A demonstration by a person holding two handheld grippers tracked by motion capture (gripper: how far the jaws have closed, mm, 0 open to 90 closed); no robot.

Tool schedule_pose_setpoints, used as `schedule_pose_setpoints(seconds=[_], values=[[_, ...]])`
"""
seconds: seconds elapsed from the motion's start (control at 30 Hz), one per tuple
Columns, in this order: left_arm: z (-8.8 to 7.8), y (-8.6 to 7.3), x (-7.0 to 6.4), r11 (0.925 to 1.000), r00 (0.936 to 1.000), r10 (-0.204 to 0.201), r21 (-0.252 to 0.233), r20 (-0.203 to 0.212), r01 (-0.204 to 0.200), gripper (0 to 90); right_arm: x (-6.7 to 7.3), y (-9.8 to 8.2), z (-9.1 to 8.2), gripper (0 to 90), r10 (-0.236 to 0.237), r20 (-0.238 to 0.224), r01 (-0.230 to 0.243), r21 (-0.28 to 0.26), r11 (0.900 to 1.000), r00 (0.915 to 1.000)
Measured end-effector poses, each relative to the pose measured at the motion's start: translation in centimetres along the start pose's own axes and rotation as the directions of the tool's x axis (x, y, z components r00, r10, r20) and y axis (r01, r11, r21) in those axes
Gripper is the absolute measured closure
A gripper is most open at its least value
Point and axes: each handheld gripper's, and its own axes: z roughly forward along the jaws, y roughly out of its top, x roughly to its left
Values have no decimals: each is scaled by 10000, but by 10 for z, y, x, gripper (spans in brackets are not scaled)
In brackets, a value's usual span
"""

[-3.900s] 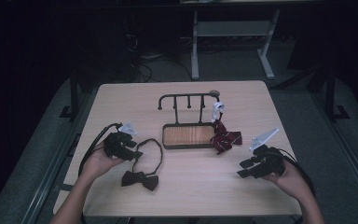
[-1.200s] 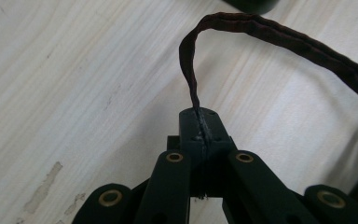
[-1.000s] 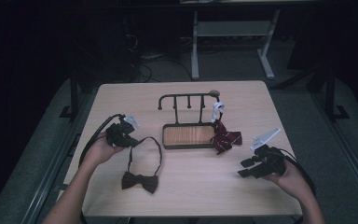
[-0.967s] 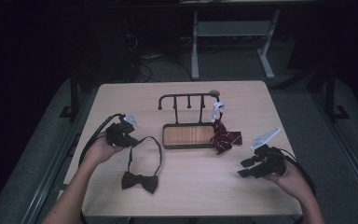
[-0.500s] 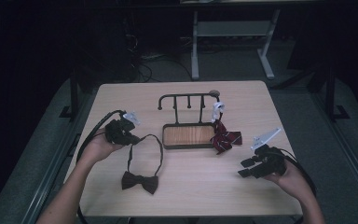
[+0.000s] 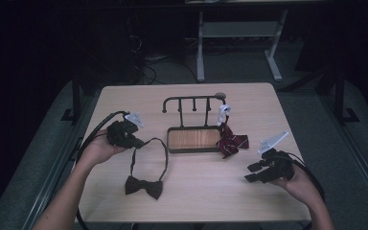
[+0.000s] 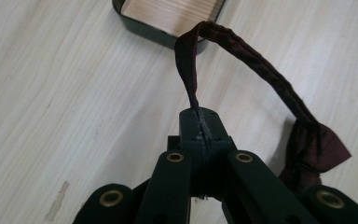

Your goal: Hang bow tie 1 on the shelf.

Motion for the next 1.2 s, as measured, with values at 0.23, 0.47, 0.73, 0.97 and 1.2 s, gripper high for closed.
schedule_pose_setpoints(seconds=[0.23, 0.47, 0.73, 0.97, 1.2], values=[[-8, 5, -2, 9998, 9998, 169, -93, 96, -168, 899, 0, 0, 0, 525, -34, 4, 34, -44, 10000, 10000], [-16, 10, -4, 9993, 9992, 349, -161, 194, -346, 898, 0, 0, 0, 525, -16, -9, 15, -61, 10000, 10000], [-23, 16, -5, 9986, 9982, 500, -216, 340, -493, 900, -2, 0, 0, 522, 42, -46, -42, -66, 10000, 10000], [-29, 22, -7, 9975, 9972, 643, -329, 391, -630, 900, -4, -1, 1, 522, 33, -136, -34, -70, 10000, 9999], [-36, 27, -7, 9963, 9962, 768, -407, 418, -751, 900, -4, -1, 0, 522, 65, -150, -67, -102, 9999, 9999]])
